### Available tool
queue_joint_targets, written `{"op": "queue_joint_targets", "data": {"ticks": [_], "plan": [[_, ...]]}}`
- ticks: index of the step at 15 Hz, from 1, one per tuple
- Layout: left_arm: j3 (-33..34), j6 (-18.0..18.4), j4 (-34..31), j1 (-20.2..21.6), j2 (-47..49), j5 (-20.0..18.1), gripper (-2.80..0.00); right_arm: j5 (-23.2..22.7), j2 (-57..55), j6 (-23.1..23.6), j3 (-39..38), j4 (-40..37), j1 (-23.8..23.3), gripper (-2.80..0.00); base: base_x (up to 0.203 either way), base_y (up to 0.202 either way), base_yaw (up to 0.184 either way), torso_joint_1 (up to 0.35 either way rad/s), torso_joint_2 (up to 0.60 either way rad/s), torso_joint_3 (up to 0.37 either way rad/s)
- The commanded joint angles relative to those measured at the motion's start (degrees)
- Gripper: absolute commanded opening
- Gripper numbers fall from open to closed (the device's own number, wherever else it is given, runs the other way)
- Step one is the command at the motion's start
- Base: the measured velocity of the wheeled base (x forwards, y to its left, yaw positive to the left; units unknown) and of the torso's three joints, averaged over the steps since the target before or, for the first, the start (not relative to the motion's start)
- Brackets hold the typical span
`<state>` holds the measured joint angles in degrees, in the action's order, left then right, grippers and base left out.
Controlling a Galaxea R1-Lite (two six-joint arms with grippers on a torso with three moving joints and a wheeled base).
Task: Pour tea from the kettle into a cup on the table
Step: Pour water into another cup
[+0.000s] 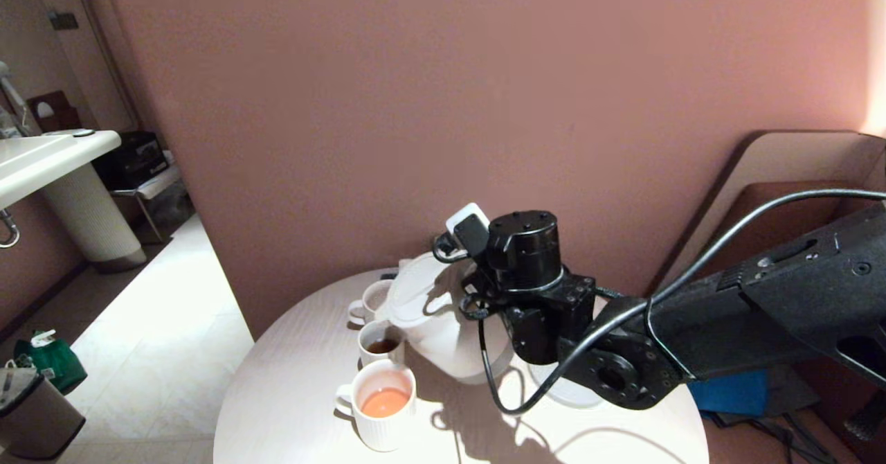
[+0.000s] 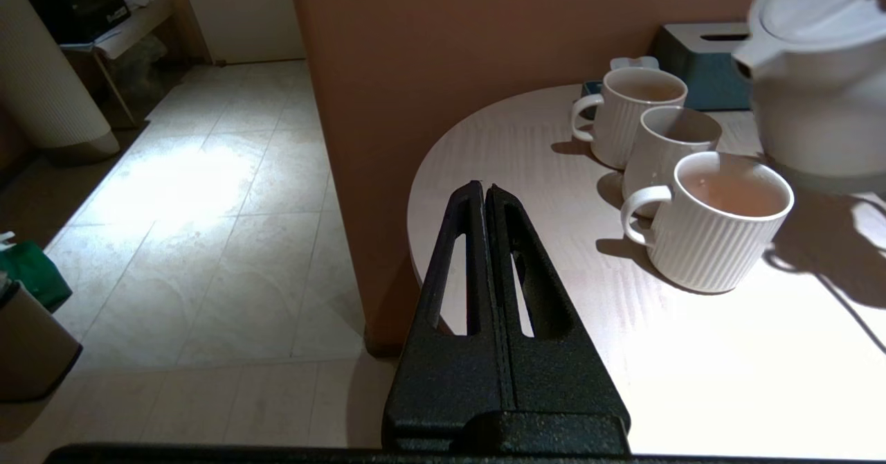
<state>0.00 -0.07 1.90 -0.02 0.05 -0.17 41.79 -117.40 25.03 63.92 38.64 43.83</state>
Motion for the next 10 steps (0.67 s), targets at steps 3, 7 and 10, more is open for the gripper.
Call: {"op": "queue_joint_targets", "data": {"ticks": [3, 7, 10], "plan": [[0.0, -0.01, 0.03, 0.02, 0.04, -0.01, -2.8, 0.2, 4.23, -1.19, -5.94, 0.99, 0.07, -2.8, 0.0, 0.0, 0.0, 0.0, 0.0, 0.0], [0.0, -0.01, 0.03, 0.02, 0.04, -0.01, -2.8, 0.13, 6.51, -1.13, -11.12, 2.64, 0.26, -2.8, 0.0, 0.0, 0.0, 0.0, 0.0, 0.0], [0.0, -0.01, 0.03, 0.02, 0.04, -0.01, -2.8, 0.22, 7.1, 1.13, -11.19, 2.49, 1.95, -2.8, 0.0, 0.0, 0.0, 0.0, 0.0, 0.0]]}}
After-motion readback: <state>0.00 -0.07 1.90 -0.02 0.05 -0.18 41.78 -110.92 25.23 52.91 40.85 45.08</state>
